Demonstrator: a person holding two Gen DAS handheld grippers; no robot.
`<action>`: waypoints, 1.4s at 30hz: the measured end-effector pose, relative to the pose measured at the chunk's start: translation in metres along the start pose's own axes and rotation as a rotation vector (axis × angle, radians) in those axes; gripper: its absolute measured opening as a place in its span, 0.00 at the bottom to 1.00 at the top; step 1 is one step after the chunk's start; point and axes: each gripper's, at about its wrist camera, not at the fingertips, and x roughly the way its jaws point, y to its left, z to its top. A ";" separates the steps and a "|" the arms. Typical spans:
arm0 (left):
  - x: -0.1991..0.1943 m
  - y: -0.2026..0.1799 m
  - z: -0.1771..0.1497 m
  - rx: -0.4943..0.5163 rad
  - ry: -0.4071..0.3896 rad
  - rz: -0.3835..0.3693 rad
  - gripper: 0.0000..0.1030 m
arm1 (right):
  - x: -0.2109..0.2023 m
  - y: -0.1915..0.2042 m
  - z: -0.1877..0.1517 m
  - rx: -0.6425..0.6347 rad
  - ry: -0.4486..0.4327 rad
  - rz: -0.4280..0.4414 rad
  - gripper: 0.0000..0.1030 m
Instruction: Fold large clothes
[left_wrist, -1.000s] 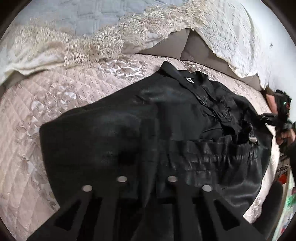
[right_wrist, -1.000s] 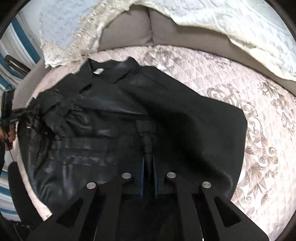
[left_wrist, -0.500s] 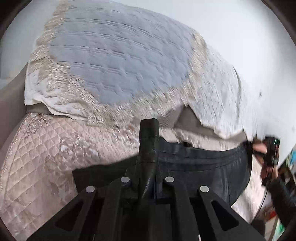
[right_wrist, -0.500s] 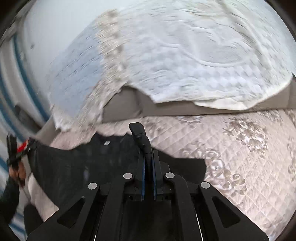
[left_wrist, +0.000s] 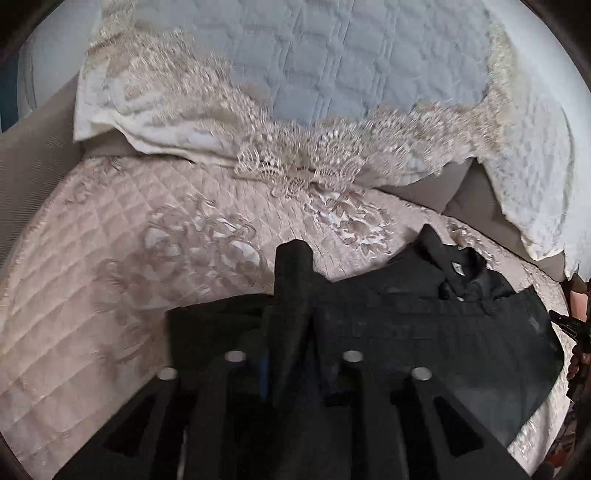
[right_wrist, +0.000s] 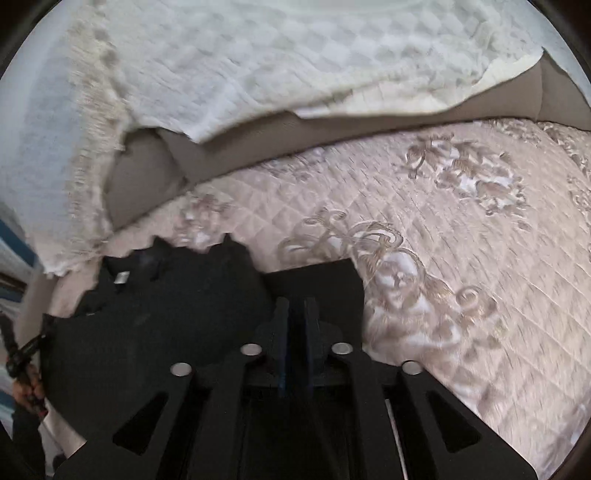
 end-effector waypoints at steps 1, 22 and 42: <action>-0.013 0.004 -0.003 -0.006 -0.014 0.012 0.32 | -0.012 0.001 -0.005 -0.004 -0.018 0.014 0.39; -0.045 0.053 -0.100 -0.476 -0.017 -0.066 0.56 | -0.024 -0.027 -0.109 0.478 -0.003 0.226 0.57; -0.145 0.060 -0.121 -0.268 -0.042 -0.078 0.05 | -0.123 -0.043 -0.206 0.465 0.020 0.127 0.22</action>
